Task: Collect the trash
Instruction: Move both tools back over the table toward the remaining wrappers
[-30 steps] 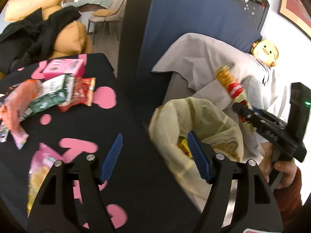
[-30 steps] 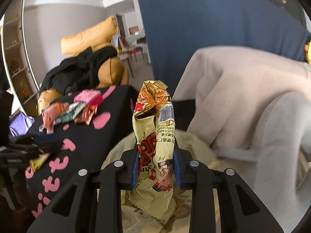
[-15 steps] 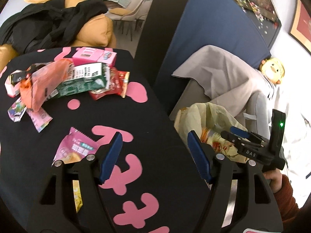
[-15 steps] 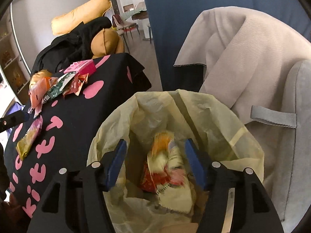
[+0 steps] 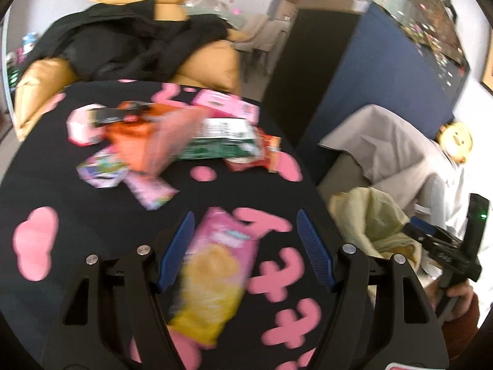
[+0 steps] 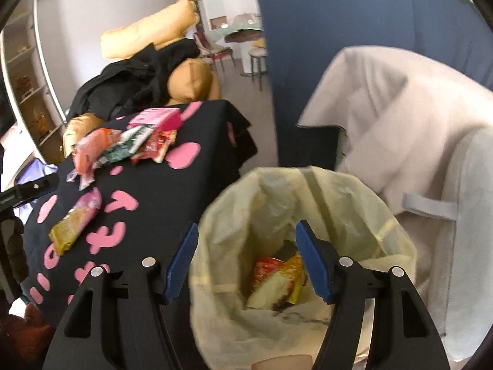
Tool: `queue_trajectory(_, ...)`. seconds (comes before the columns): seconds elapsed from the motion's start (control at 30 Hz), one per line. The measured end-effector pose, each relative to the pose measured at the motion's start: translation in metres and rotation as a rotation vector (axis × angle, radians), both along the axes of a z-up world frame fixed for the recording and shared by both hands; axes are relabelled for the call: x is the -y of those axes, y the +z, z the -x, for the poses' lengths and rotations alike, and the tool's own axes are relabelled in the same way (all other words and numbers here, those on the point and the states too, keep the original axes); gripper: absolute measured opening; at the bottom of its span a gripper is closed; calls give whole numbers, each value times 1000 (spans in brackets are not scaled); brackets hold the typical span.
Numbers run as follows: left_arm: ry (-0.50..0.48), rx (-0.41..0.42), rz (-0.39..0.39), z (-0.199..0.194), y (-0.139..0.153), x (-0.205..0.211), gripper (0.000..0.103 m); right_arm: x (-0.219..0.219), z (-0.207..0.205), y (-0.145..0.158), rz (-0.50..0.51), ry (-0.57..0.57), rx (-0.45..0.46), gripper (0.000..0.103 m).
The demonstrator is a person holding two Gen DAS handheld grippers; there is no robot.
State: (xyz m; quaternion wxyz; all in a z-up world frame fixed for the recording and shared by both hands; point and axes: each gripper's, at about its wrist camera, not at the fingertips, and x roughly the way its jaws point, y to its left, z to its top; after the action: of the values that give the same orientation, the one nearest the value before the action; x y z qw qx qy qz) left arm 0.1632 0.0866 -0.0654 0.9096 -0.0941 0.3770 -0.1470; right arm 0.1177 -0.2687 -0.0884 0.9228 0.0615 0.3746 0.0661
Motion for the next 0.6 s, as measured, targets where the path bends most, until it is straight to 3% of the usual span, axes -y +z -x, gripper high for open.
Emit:
queue_trajectory(0.2, 152, 2, 18, 13, -1, -73, 66, -60, -12, -1, -39, 128, -45, 62)
queue_trajectory(0.33, 236, 4, -6, 24, -3, -113, 66, -128, -18, -10, -71, 278, -86, 62)
queue_trajectory(0.47, 278, 13, 24, 33, -6, -141, 66, -193, -27, -26, -122, 387, -139, 62)
queue_trajectory(0.6, 300, 3, 11, 38, -12, -157, 66, -232, -45, -43, -153, 403, -200, 62)
